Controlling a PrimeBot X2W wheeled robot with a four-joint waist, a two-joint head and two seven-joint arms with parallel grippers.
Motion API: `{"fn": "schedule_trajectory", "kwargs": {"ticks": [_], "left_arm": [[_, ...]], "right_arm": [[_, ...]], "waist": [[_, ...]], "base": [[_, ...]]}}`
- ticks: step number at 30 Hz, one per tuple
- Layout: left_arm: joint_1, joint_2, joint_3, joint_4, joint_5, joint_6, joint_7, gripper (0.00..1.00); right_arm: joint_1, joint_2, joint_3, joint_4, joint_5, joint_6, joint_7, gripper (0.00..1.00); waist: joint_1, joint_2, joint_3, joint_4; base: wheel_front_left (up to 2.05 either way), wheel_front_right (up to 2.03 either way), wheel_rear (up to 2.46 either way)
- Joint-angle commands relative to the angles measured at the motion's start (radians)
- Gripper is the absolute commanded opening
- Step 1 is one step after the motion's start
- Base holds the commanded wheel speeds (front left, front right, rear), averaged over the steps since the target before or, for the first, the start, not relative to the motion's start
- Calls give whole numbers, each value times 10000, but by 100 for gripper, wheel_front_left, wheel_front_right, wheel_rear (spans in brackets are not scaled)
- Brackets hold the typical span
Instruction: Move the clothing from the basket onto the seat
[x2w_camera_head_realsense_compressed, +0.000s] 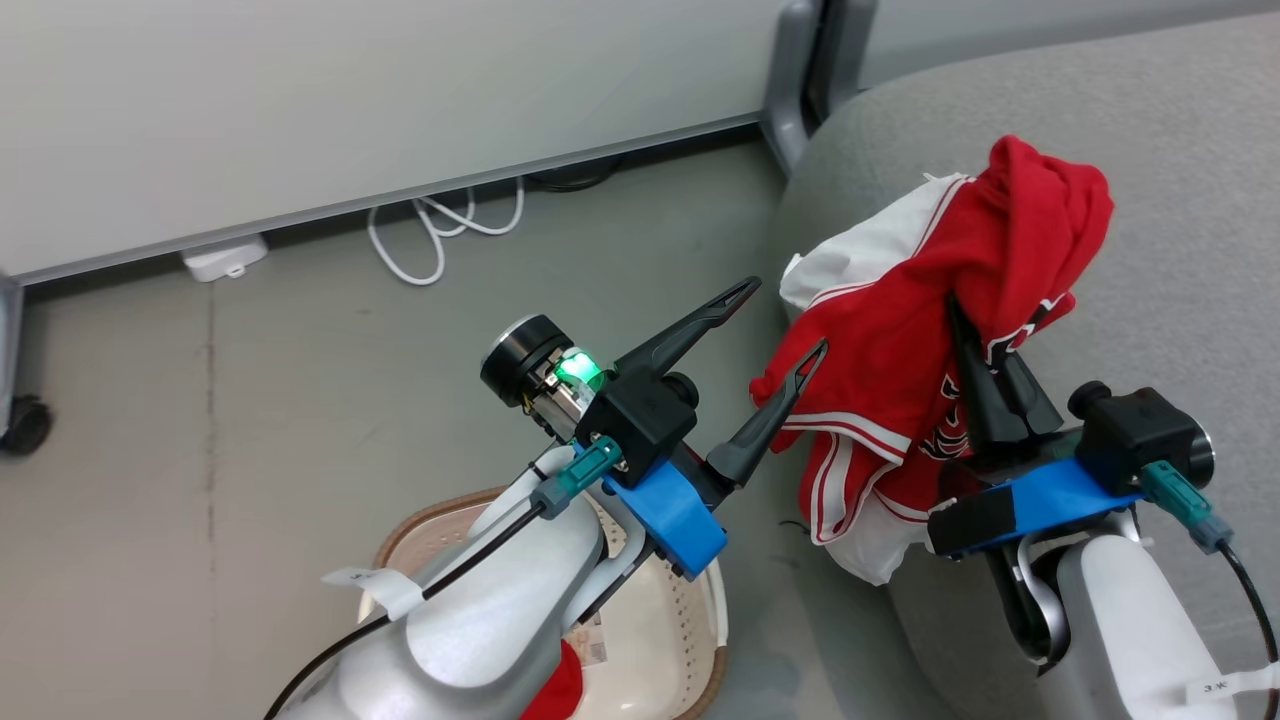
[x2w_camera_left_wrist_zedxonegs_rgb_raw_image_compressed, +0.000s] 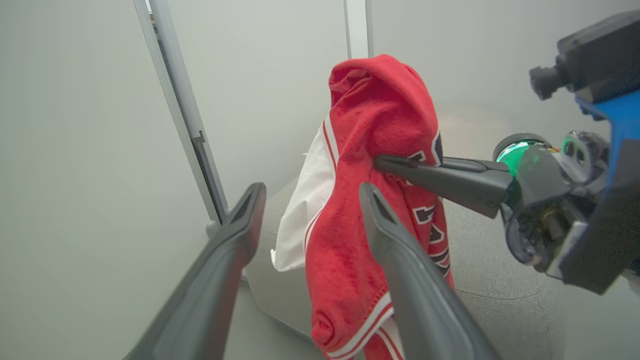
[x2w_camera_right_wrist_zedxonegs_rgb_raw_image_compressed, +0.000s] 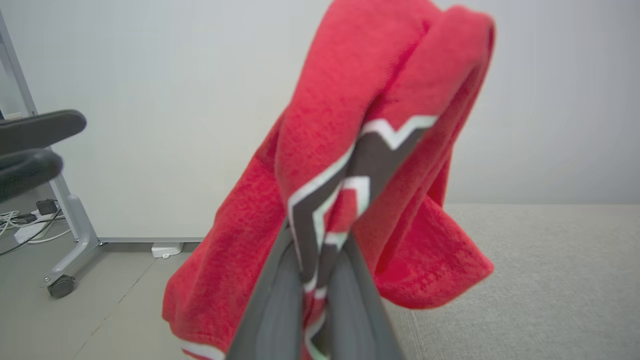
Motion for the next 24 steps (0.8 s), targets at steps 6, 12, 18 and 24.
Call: {"fn": "schedule_trajectory", "kwargs": {"ticks": [6,12,18,24], "left_arm": [[-55,6,11,-28,175,-68,-27,100],[-162,-42,-79,21,251,-113,-27,100],[-258,-22,-41,34,305,-128,-27,100],[-319,36,-16,-55,413,-140,-27,100]], "right_arm": [[291,-37,-327,-388,48,5,-10,0],[542,-3,-736,-725,36,5,-10,0],[759,32,-972,-989,85,5,-10,0],[525,53,-1136,-1395,-1,5,-10,0]], "waist": [[0,0,293,-834],[0,0,495,-1206],[0,0,573,-1369],[0,0,793,-1401]], "base": [[0,0,0],[0,0,0],[0,0,0],[0,0,0]]}}
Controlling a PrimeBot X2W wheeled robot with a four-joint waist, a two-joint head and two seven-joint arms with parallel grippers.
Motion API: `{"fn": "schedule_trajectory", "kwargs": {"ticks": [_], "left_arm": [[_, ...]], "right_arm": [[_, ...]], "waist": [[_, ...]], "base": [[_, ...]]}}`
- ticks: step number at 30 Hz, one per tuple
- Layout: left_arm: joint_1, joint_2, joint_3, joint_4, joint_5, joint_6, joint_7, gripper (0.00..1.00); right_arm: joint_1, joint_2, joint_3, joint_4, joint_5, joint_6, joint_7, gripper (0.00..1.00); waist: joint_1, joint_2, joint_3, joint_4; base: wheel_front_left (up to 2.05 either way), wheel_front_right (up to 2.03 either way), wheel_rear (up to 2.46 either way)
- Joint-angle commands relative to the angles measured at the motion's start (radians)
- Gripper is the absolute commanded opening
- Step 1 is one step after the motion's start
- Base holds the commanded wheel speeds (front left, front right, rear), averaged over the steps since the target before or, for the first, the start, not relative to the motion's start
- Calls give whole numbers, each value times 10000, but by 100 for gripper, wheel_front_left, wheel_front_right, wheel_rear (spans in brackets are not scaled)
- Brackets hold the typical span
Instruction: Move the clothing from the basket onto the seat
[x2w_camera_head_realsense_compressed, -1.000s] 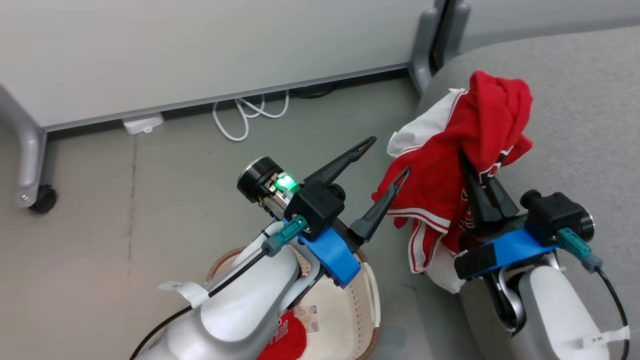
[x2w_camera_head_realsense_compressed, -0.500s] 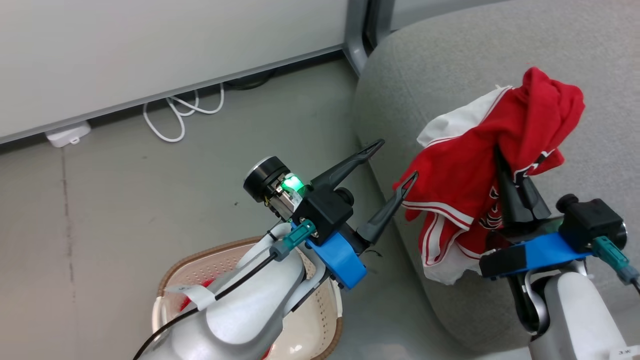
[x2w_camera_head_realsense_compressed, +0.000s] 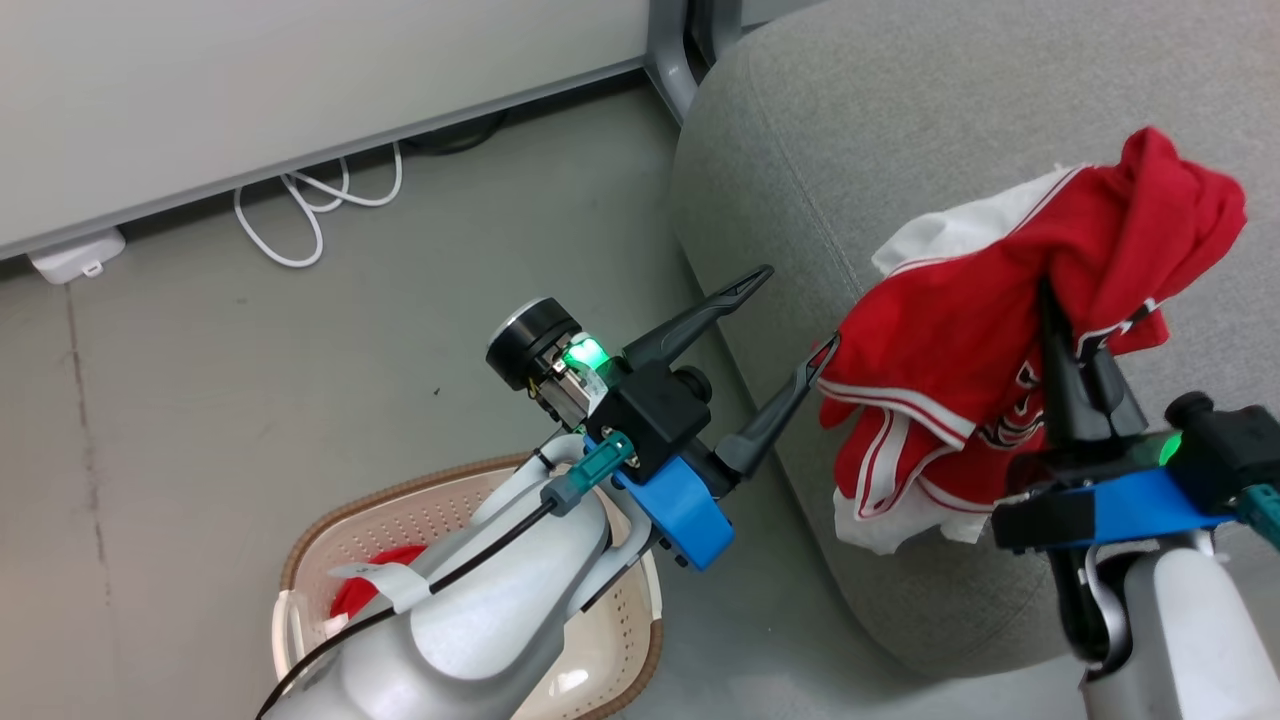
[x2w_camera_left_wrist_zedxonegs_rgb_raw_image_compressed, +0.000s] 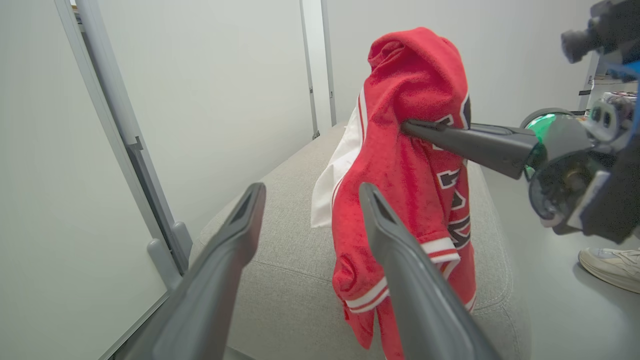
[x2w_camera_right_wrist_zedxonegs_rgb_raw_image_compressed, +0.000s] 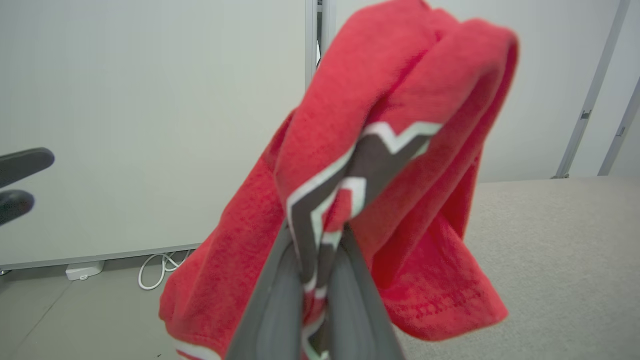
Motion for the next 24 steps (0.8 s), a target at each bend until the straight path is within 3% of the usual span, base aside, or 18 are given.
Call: {"fn": "schedule_trajectory", "kwargs": {"ticks": [1,10,15,24], "left_arm": [[-140,82,34,-36,87,-55,-27,100],[-715,296,15,-95,350,-43,-27,100],[-1309,333,-138,-70,517,-49,-27,100],[-2378,508,-626,-43,656,-52,-14,100]], "right_arm": [[-276,19,-64,-238,-21,5,-10,0],[-2194,-527,-879,-1138,-74,5,-10,0],[-3585,-1171,-1530,-1484,-87,5,-10,0],[-6000,-2453,-2783,-936,51,5,-9,0]], "waist": [[-1,-1,171,6],[-1,-1,1353,52],[-1,-1,2309,209],[-1,-1,3910,477]], "base": [[0,0,0],[0,0,0],[0,0,0],[0,0,0]]}}
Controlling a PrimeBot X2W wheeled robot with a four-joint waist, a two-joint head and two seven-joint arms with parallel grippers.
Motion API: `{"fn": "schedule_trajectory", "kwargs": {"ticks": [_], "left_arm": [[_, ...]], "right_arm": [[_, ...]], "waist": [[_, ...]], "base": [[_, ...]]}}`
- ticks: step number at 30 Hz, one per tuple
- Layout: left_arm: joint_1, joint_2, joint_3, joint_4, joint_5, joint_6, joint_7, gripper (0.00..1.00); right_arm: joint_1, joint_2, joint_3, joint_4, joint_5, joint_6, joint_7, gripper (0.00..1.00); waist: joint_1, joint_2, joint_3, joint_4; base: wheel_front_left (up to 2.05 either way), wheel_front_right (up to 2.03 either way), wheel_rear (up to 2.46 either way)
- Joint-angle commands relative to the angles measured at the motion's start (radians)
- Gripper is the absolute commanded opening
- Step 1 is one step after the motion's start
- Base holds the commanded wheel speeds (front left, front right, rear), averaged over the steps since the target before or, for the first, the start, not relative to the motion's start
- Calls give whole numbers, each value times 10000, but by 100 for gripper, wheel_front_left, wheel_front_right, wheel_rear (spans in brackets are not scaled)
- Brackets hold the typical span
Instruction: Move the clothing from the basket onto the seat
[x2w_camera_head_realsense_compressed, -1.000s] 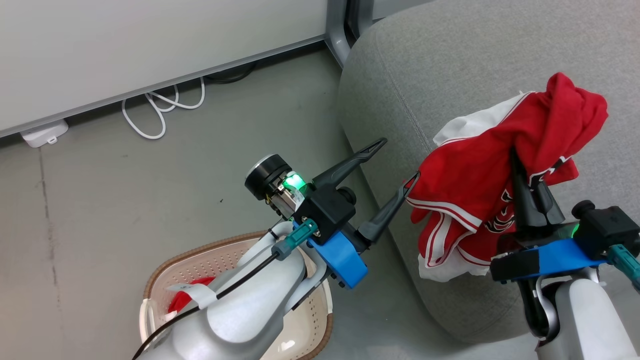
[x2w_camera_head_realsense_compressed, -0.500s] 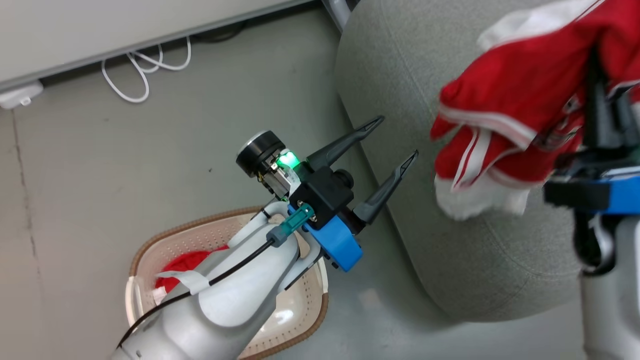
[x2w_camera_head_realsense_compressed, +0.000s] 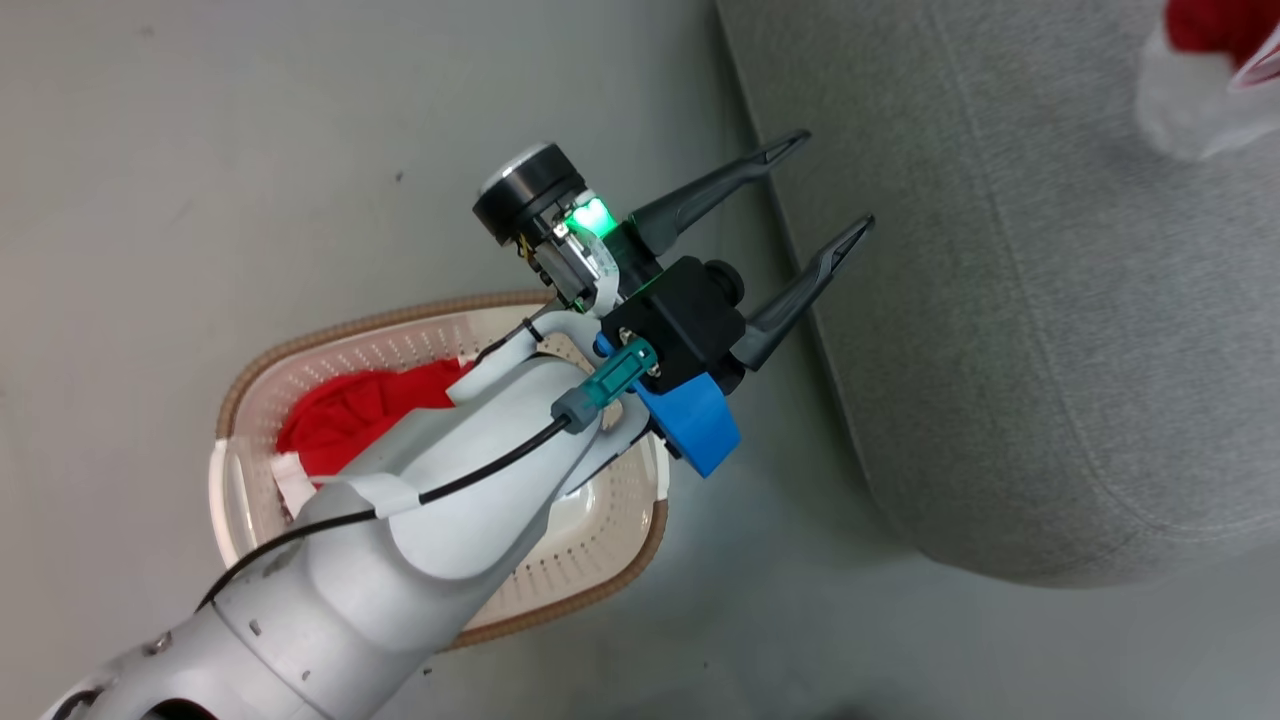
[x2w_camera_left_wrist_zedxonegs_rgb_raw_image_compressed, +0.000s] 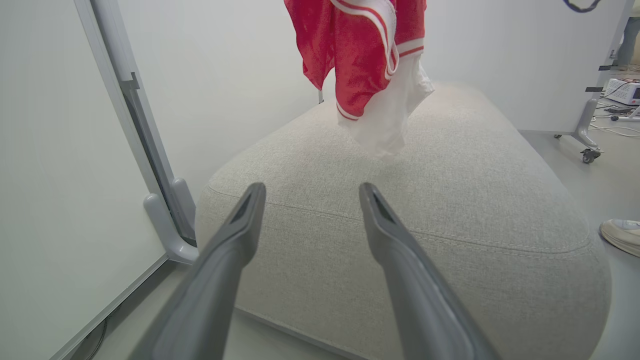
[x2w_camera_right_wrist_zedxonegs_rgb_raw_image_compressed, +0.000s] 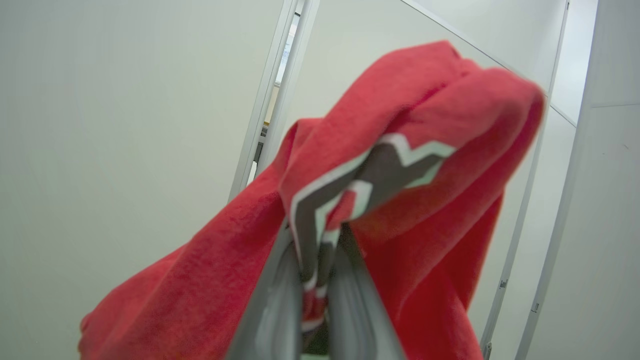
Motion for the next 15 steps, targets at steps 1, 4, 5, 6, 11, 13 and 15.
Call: {"fn": "schedule_trajectory", "kwargs": {"ticks": [1,4,5,6,11,13,15], "left_arm": [[-319,101,-94,11,62,-22,-16,100],[-607,107,-185,29,60,-22,-15,100],[-607,107,-185,29,60,-22,-15,100],[-694,100,-218,37,78,-21,-16,100],[-1080,-1,-366,70,116,-21,-22,100],[-1172,-27,-397,76,127,-22,-24,100],[-1241,-48,-394,65,110,-22,-25,100]], "right_arm": [[-601,-358,-135,250,50,5,-9,0],[-1147,-775,-395,675,90,3,-8,0],[-1147,-775,-395,675,90,3,-8,0],[-1276,-931,-475,870,61,5,-8,0],[-1687,-1450,-786,1965,24,3,-6,0],[-1732,-1600,-925,2568,-45,3,-8,0],[-1736,-1671,-1096,3205,-91,3,-9,0]], "waist": [[-2,0,760,172],[-2,0,1202,271],[-2,0,1202,271],[-2,0,1341,313],[-2,0,1876,504],[-2,0,1999,572],[-2,0,2086,639]], "base": [[0,0,0],[0,0,0],[0,0,0],[0,0,0],[0,0,0],[0,0,0],[0,0,0]]}}
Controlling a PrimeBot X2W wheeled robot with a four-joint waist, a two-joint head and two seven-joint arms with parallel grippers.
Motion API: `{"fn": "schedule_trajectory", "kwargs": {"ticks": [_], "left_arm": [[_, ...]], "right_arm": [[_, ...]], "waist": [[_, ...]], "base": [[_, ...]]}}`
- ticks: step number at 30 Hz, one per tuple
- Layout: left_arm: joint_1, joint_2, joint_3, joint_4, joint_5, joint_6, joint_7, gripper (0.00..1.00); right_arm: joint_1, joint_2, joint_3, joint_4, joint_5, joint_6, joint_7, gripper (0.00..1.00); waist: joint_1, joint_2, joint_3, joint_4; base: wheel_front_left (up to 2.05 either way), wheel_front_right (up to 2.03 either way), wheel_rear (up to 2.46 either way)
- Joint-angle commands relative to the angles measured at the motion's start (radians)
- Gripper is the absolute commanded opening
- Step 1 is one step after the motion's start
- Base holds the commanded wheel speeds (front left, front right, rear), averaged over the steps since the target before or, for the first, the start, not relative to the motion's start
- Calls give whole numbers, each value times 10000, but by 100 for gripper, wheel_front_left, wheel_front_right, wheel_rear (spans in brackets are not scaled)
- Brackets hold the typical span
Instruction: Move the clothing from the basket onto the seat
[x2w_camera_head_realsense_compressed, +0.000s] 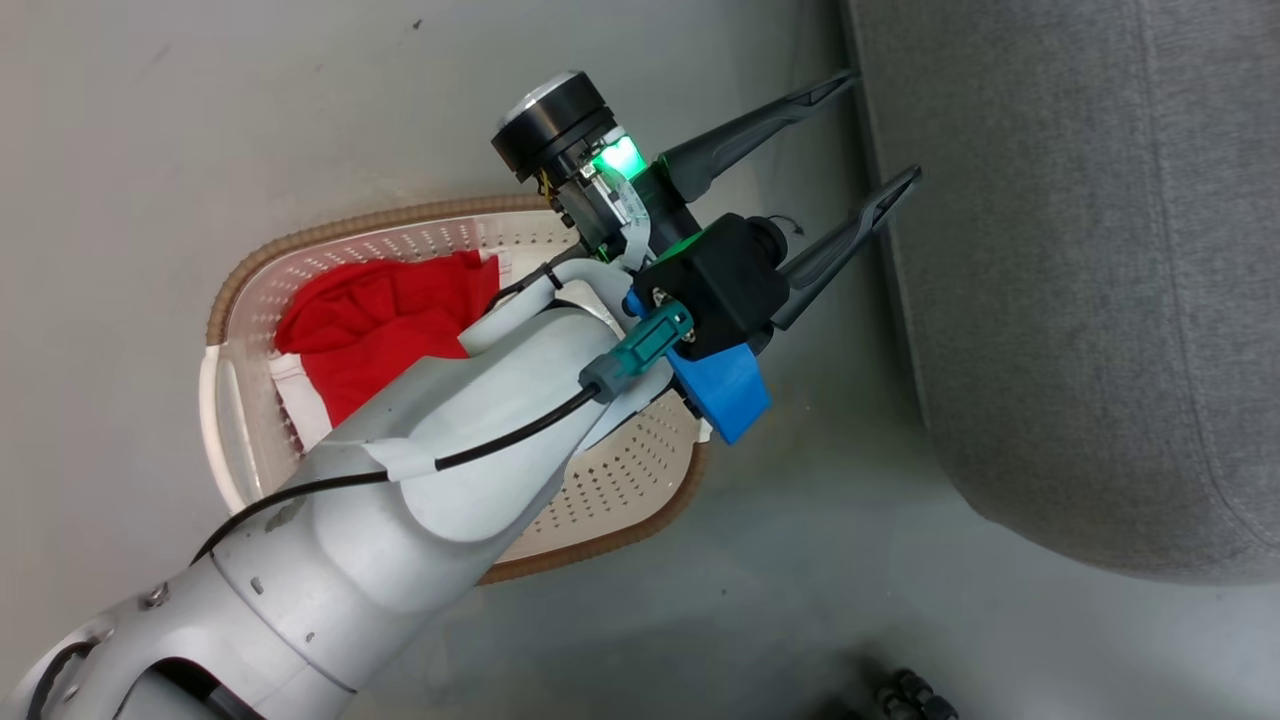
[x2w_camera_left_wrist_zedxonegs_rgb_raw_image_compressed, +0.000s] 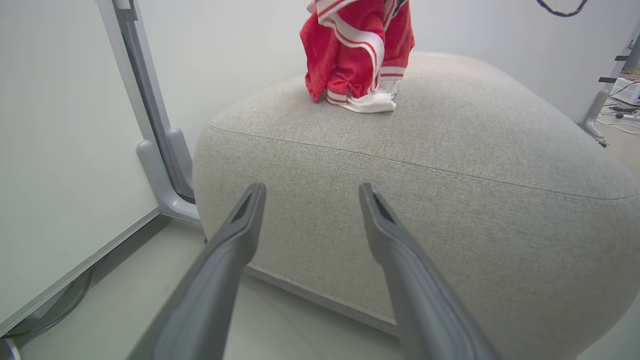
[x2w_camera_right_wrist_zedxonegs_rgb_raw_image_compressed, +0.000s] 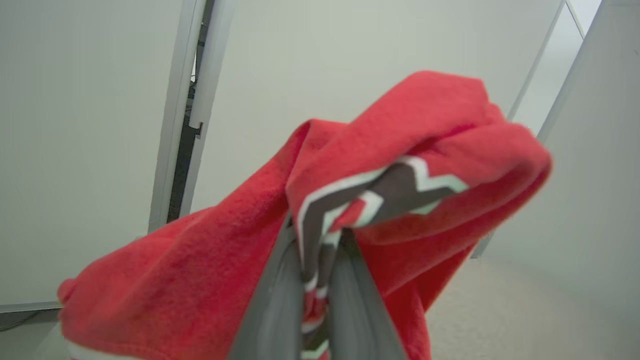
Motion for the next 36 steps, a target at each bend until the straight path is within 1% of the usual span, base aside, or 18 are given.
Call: {"fn": "schedule_trajectory", "kwargs": {"ticks": [1,4,9,13,15,16,17,18,24,31,36], "left_arm": [[-186,-3,21,-20,33,-20,-26,100],[-169,10,35,-51,42,-20,-27,100],[-139,9,80,-93,53,-20,-28,100],[-118,-14,114,-115,72,-20,-28,100],[-109,-23,116,-103,81,-20,-29,100],[-104,-29,128,-103,81,-21,-29,100],[-94,-34,141,-100,78,-21,-29,100],[-74,-50,150,-93,75,-21,-29,100],[238,-177,300,-109,41,-19,-29,100],[1006,-296,660,-150,-85,30,-29,100],[1696,-359,1091,-189,-187,82,-30,100]], "right_arm": [[-158,-98,-112,252,-57,1,-11,0],[-77,-183,-132,992,-205,1,-9,0],[-87,-124,-264,2387,-226,3,-8,0],[-74,24,-468,3137,-268,1,-8,0],[-9,108,-499,3269,-337,3,-8,0],[44,150,-516,3270,-346,3,-8,8],[109,205,-527,3233,-335,1,-8,41],[189,281,-526,3193,-256,3,-8,100],[1033,539,-613,2623,-144,3,-8,100],[2793,1170,-804,1866,-24,3,-8,100],[4021,1586,-420,1005,-39,3,-8,100]], "waist": [[-2,0,107,113],[-2,0,179,196],[-2,0,241,300],[-2,0,256,345],[-2,0,235,355],[-2,0,213,361],[-2,0,187,367],[-2,0,138,375],[-2,0,-415,408],[-2,0,-1601,384],[-2,0,-2591,532]], "base": [[0,0,0],[0,0,0],[0,0,0],[0,0,0],[0,0,0],[0,0,0],[0,0,0],[0,0,0],[0,0,0],[0,0,0],[0,0,0]]}}
